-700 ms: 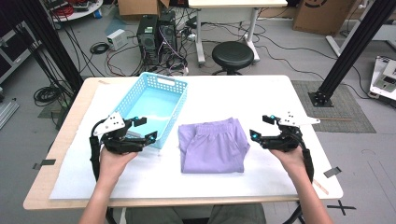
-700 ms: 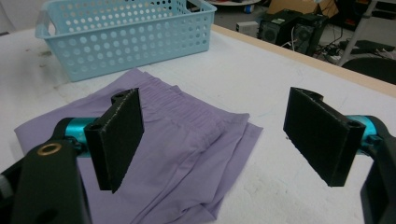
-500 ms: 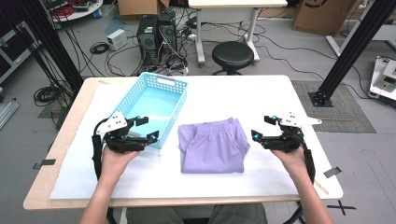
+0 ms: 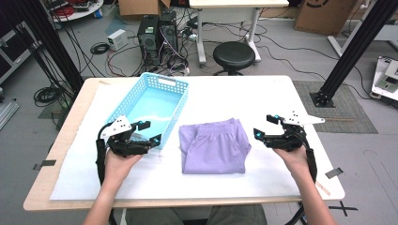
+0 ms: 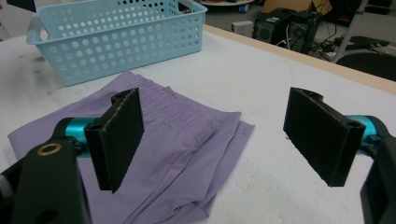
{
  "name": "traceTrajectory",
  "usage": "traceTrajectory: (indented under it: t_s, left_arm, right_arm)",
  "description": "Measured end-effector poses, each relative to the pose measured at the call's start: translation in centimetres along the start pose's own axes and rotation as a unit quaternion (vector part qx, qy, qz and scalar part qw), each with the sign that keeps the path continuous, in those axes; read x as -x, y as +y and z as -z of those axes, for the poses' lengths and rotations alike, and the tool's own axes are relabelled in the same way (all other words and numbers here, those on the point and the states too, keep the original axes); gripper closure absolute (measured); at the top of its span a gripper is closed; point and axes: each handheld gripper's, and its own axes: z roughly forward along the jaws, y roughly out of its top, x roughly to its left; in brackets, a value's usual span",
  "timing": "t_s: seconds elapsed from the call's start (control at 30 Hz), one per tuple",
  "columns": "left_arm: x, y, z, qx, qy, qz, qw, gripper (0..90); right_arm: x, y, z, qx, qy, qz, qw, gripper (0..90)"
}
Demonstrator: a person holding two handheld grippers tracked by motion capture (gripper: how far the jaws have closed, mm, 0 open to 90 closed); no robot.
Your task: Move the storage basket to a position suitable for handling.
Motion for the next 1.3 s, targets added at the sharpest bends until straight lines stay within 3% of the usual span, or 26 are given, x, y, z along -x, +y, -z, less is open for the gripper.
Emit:
traceTrajectory:
  t_s: [0.2, 0.33, 0.53, 0.63, 0.8, 0.83, 0.87, 0.97, 1.03, 1.2, 1.3]
  left_arm:
    - [-0.3, -0.6, -0.1, -0.009, 0.012, 0.02, 0.9997, 30.3]
    - [0.1, -0.7, -0.6, -0.015, 0.01, 0.022, 0.9996, 30.3]
    - [1.0, -0.8, -1.8, -0.035, 0.032, 0.015, 0.9988, 36.9]
    - [1.2, -0.8, -2.7, -0.052, 0.052, 0.015, 0.9972, 37.7]
    - [1.2, -0.9, -3.6, -0.077, 0.075, 0.019, 0.9941, 51.3]
    - [1.2, -0.9, -3.8, -0.086, 0.077, 0.02, 0.9931, 51.3]
    - [1.1, -1.1, -4.3, -0.105, 0.084, 0.027, 0.9906, 55.8]
    - [1.2, -1.1, -4.9, -0.119, 0.093, 0.018, 0.9884, 61.8]
    - [1.4, -1.0, -5.1, -0.119, 0.086, 0.009, 0.9891, 69.4]
    - [1.3, -0.9, -5.2, -0.123, 0.088, 0.001, 0.9885, 70.9]
    - [1.0, -0.9, -5.2, -0.123, 0.077, -0.009, 0.9894, 71.1]
  right_arm:
    - [-0.1, 0.0, -0.6, -0.006, 0.0, -0.002, 1.0, 20.6]
    - [-0.2, 0.0, -0.8, -0.01, 0.001, 0.0, 1.0, 20.6]
    - [-0.1, 0.0, -0.9, -0.01, 0.003, -0.002, 0.9999, 20.6]
    - [-0.1, 0.0, -0.9, -0.011, 0.001, -0.003, 0.9999, 20.6]
    - [0.1, -0.1, -0.8, -0.01, -0.001, -0.007, 0.9999, 20.6]
    - [0.1, -0.1, -0.8, -0.009, -0.002, -0.008, 0.9999, 20.6]
    - [0.0, -0.1, -0.7, -0.01, -0.003, -0.007, 0.9999, 20.6]
    - [0.0, -0.1, -0.7, -0.011, -0.004, -0.007, 0.9999, 20.6]
    - [0.1, -0.1, -0.8, -0.012, -0.003, -0.008, 0.9999, 20.6]
    - [0.0, -0.1, -0.7, -0.011, -0.003, -0.008, 0.9999, 20.6]
    - [0.0, -0.1, -0.7, -0.012, -0.003, -0.007, 0.9999, 20.6]
